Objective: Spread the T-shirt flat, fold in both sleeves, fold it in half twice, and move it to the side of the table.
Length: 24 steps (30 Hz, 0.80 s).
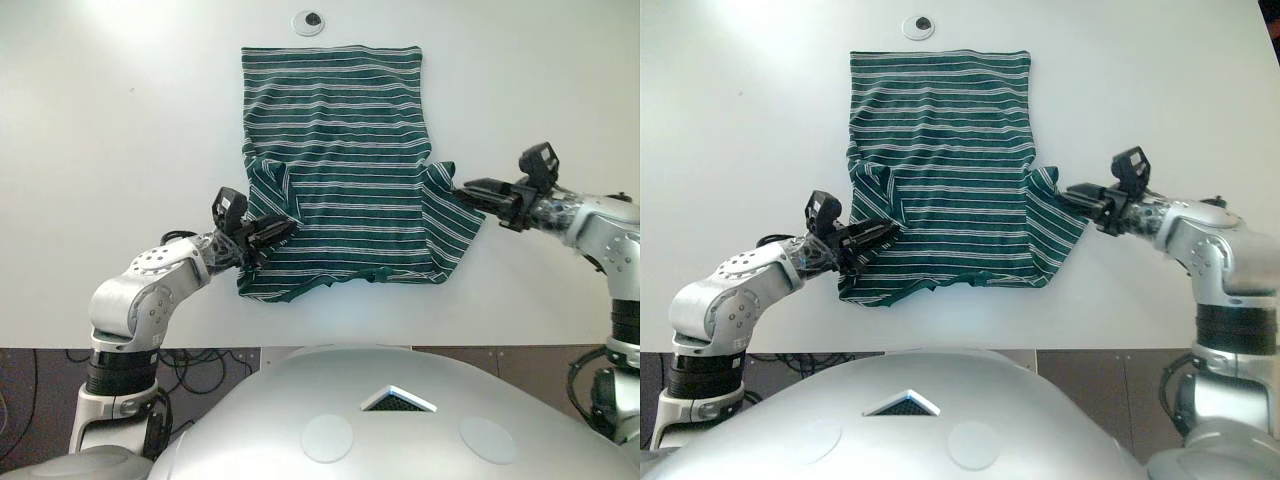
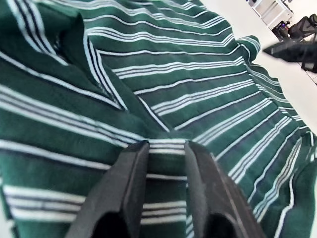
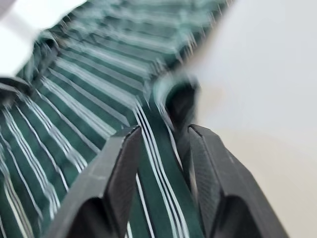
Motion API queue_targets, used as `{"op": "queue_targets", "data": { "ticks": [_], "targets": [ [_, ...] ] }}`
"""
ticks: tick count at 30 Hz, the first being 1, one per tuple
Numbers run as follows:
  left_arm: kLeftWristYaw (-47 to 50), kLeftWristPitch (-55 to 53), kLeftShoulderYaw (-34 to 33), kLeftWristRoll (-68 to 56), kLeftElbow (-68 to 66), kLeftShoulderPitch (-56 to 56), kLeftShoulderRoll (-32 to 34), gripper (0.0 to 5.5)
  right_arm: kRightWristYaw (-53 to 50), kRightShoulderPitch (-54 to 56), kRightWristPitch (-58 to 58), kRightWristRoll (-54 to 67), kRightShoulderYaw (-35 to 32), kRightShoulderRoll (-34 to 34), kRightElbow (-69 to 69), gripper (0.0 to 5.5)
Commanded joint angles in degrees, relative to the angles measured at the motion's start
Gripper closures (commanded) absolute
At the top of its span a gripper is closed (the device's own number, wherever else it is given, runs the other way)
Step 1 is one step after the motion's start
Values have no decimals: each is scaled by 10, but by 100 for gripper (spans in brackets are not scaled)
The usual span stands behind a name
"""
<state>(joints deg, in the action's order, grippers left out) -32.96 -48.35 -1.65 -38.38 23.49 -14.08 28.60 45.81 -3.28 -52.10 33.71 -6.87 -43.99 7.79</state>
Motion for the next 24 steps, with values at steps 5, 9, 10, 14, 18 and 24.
{"op": "queue_targets", "data": {
  "ticks": [5, 9, 10, 14, 18, 24],
  "targets": [
    [0, 6, -45, -24, 35, 16, 6, 424, 32, -54, 27, -41, 14, -45, -5, 380],
    [-5, 0, -43, -34, 53, 30, 9, 424, 30, -68, 56, -77, 60, -36, -6, 432],
    [-8, -1, -46, -39, 60, 29, 11, 424, 31, -71, 58, -77, 62, -37, 0, 449],
    [-14, -4, -39, -56, 84, 19, 12, 424, 41, -69, 58, -75, 59, -41, 9, 516],
    [-8, 0, -19, -52, 80, 13, 1, 424, 52, -38, 22, -19, 24, -27, 23, 547],
    [-10, 7, 5, -45, 74, 11, -1, 424, 50, 26, -50, 65, -7, -19, 62, 547]
  ]
}}
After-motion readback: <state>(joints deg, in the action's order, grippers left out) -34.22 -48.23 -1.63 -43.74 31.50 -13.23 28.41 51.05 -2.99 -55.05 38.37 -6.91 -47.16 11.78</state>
